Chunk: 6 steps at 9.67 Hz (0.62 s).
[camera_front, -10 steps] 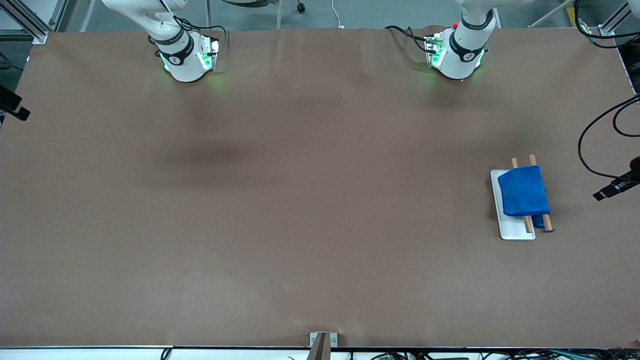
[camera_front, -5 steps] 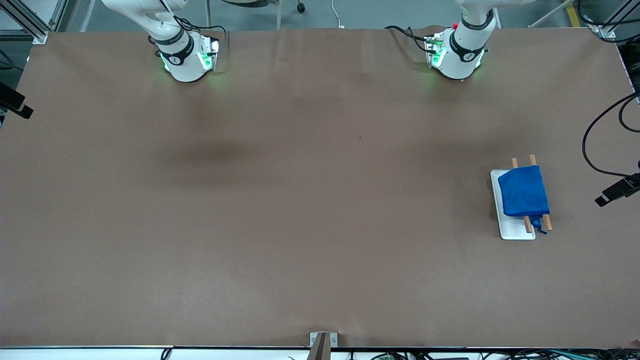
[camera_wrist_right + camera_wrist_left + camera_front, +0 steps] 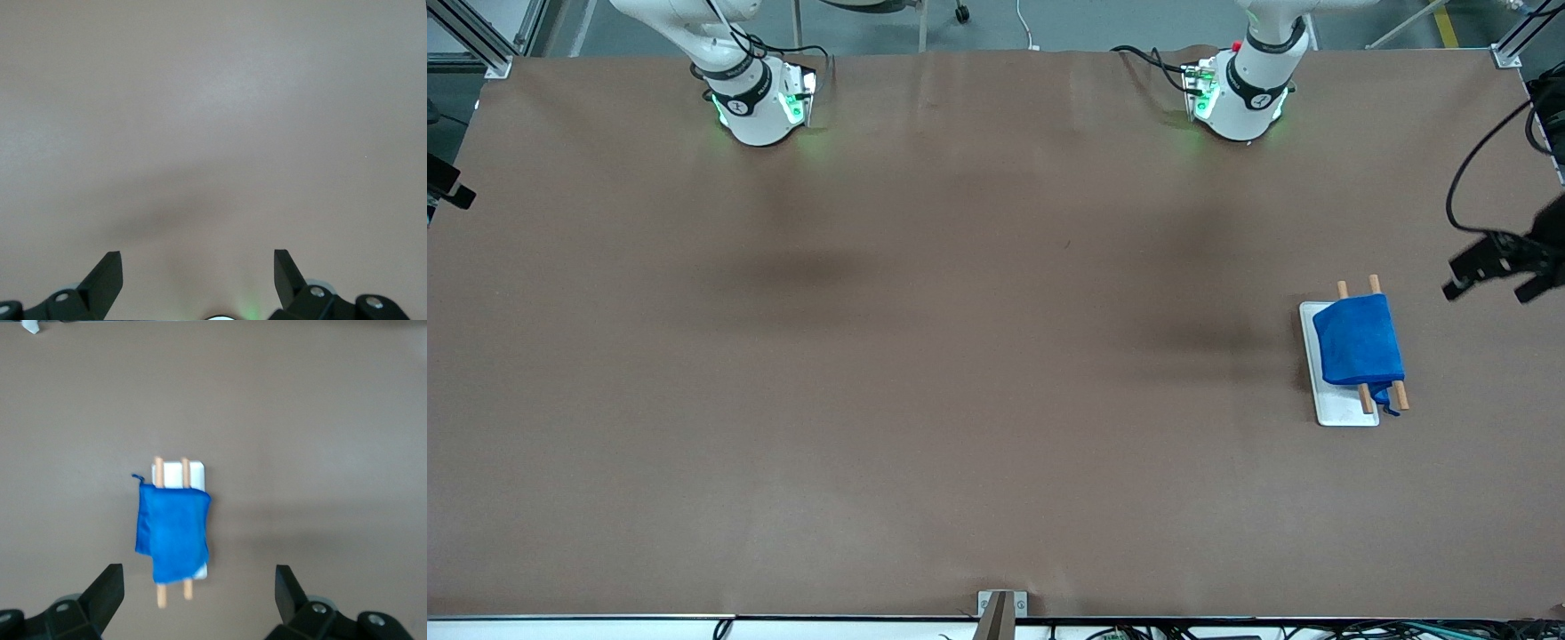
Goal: Right arm passes towel to left arm to hang
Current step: 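Open the left gripper and raise it away from the towel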
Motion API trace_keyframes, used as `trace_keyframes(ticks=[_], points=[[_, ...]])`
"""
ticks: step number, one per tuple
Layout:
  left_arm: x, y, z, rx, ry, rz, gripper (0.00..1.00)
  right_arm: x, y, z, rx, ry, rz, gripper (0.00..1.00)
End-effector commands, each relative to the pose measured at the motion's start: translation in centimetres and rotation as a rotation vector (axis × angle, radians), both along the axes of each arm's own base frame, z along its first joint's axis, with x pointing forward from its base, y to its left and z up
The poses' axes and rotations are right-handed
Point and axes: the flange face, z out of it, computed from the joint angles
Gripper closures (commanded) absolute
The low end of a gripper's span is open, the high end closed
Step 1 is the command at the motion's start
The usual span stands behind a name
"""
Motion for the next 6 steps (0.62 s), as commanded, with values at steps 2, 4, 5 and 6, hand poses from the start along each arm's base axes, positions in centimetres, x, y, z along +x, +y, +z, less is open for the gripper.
trace_keyframes(ticks=[2,4,5,6], points=[[-1.5,-4.5,7.2,0.040,0.117,0.013,0.00,-0.1,0.0,0.1,-0.005,0.003,-0.005,0.00],[-1.0,-5.5,9.3,0.042,0.089,0.009,0.00,-0.1,0.2,0.0,0.000,0.004,-0.002,0.00],[-0.6,-5.5,9.7,0.042,0.085,0.001,0.00,-0.1,0.1,0.1,0.001,0.002,-0.004,0.00],[0.3,-6.1,10.1,0.040,0.097,-0.006,0.00,-0.1,0.1,0.1,0.002,0.004,-0.004,0.00]])
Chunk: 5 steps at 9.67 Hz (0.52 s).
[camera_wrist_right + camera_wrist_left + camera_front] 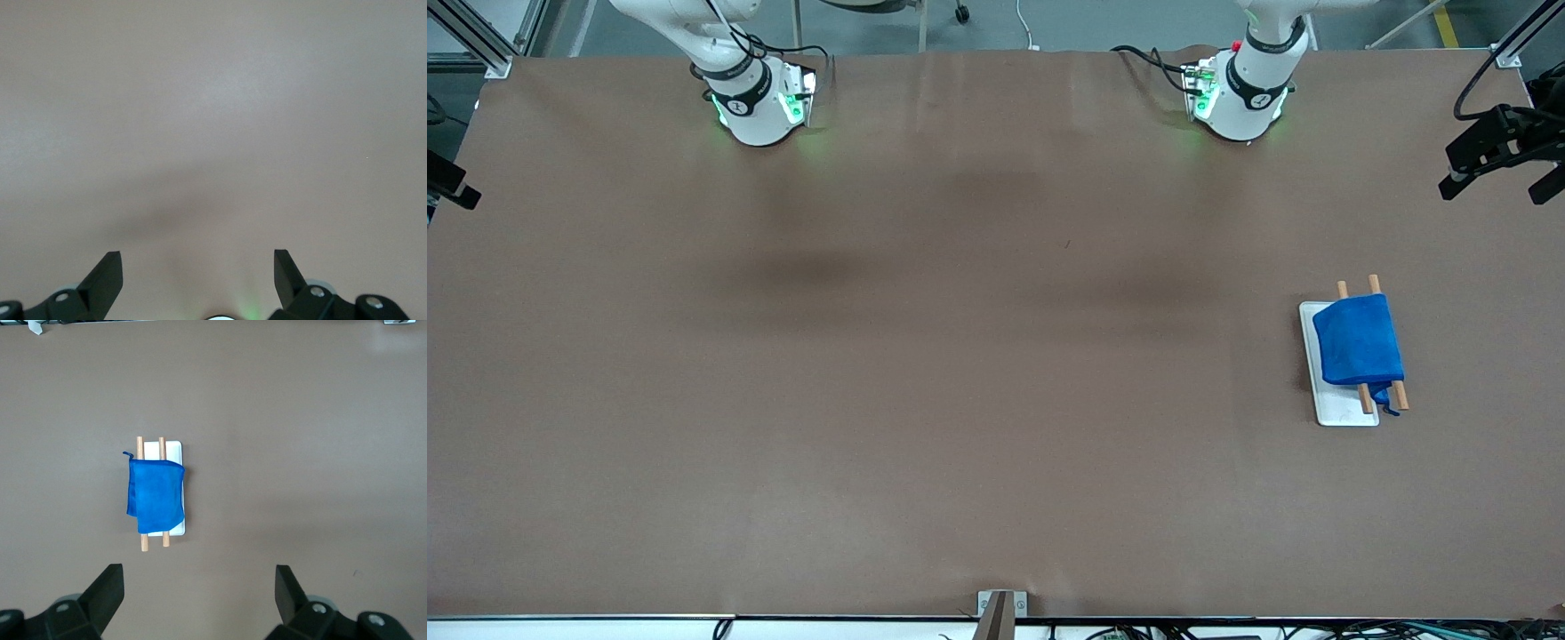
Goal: Right arm passes towel to left arm to hang
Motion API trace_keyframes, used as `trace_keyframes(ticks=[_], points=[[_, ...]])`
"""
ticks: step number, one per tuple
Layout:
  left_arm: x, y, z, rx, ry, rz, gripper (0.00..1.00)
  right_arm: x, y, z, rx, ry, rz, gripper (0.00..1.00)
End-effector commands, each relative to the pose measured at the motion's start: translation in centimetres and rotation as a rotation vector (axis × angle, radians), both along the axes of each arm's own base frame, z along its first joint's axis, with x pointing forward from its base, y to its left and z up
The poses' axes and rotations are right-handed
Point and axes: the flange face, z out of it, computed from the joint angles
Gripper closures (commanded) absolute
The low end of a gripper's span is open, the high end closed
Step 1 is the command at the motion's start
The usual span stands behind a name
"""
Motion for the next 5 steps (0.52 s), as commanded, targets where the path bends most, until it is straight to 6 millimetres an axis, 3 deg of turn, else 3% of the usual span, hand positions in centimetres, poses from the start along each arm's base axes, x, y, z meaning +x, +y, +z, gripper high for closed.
trace_keyframes(ticks=[1,5], points=[[2.99,-0.14,-1.43,0.008,0.098,-0.004,0.00,-0.20,-0.14,0.04,0.002,0.006,-0.008,0.00],[3.03,0.75,-1.72,-0.006,0.114,0.007,0.00,-0.27,-0.21,-0.01,0.003,0.013,-0.009,0.00]])
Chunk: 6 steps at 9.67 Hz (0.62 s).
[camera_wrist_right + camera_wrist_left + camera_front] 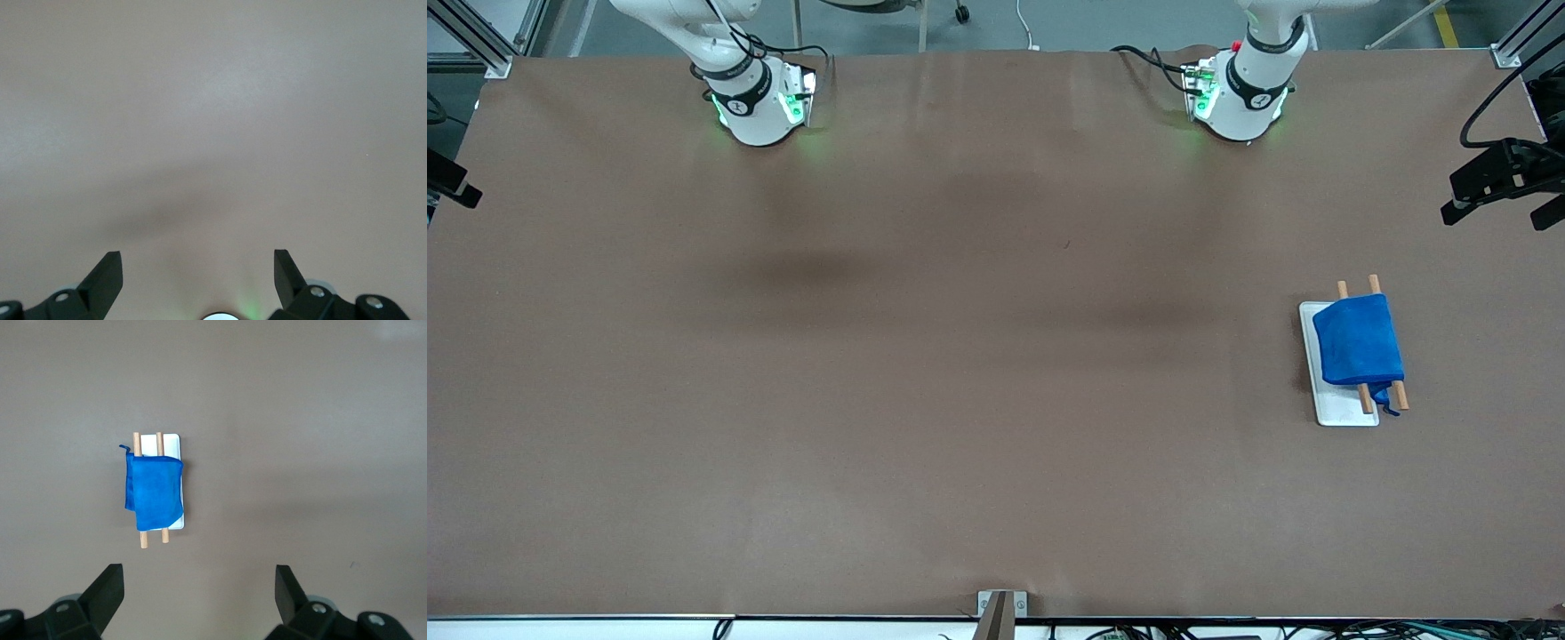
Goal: Right arm passes towel to left arm to hang
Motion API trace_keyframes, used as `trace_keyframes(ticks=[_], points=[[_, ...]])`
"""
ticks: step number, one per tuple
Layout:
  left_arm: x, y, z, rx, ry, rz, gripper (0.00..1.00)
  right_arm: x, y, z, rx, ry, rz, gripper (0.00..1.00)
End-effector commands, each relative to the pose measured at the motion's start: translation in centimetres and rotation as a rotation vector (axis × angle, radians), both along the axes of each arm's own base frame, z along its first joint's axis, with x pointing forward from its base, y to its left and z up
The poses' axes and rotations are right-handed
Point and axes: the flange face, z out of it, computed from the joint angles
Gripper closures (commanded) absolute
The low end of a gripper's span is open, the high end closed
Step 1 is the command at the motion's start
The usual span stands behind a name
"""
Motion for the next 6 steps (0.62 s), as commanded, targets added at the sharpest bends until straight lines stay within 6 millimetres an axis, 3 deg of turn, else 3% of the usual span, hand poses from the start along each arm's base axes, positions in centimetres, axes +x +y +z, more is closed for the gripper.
trace_keyframes(ticks=[1,6], points=[[0.29,0.23,-1.32,0.004,0.046,0.008,0.00,-0.17,-0.27,0.09,0.001,0.002,-0.008,0.00],[0.26,0.43,-1.66,0.015,0.053,-0.001,0.00,-0.13,-0.34,-0.06,0.003,0.005,-0.009,0.00]])
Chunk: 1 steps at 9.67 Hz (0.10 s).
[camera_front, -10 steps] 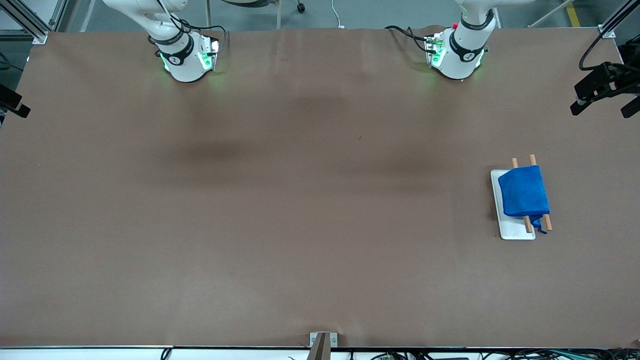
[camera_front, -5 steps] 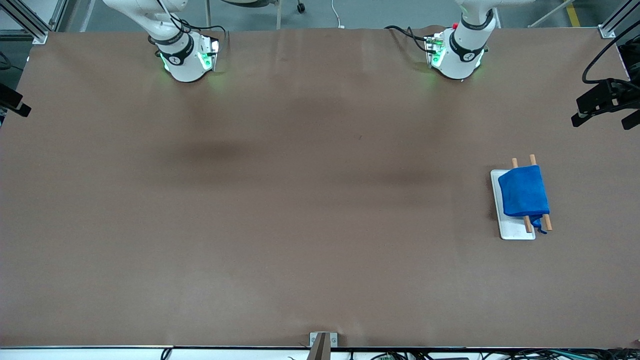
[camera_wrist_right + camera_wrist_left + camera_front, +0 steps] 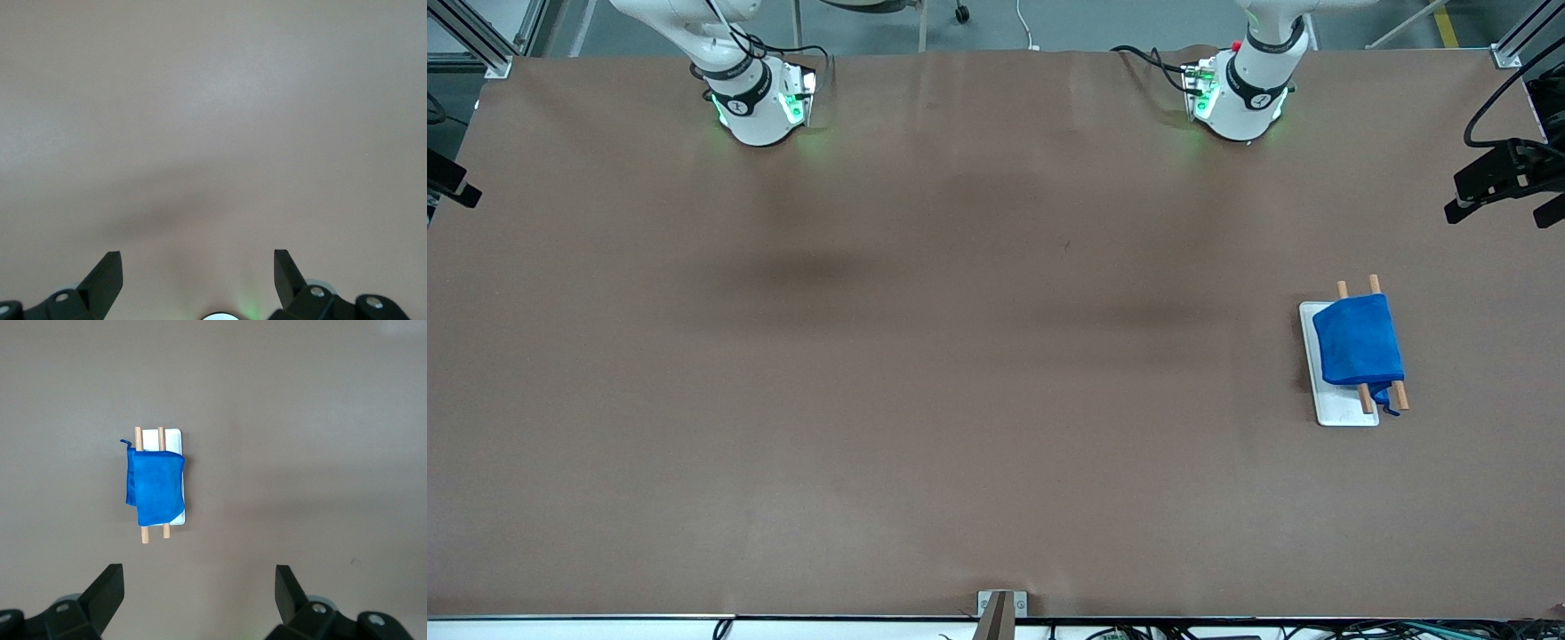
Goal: Right arm passes towel to left arm to hang
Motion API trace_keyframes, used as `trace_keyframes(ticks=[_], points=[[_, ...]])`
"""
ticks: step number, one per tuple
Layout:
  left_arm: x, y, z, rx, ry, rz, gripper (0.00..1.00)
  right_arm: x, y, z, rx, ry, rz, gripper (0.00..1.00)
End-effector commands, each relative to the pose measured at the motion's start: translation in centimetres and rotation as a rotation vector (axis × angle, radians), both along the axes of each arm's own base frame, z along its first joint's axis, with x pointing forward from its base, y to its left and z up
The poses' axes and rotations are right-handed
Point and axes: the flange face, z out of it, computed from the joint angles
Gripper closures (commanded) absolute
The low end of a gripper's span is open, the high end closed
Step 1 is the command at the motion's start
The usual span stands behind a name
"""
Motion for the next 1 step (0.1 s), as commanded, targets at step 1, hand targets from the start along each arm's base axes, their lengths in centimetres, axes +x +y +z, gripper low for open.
trace_keyframes(ticks=[1], points=[[0.33,0.20,-1.50,0.014,0.041,-0.005,0.00,-0.16,-0.24,0.02,0.003,0.003,-0.007,0.00]])
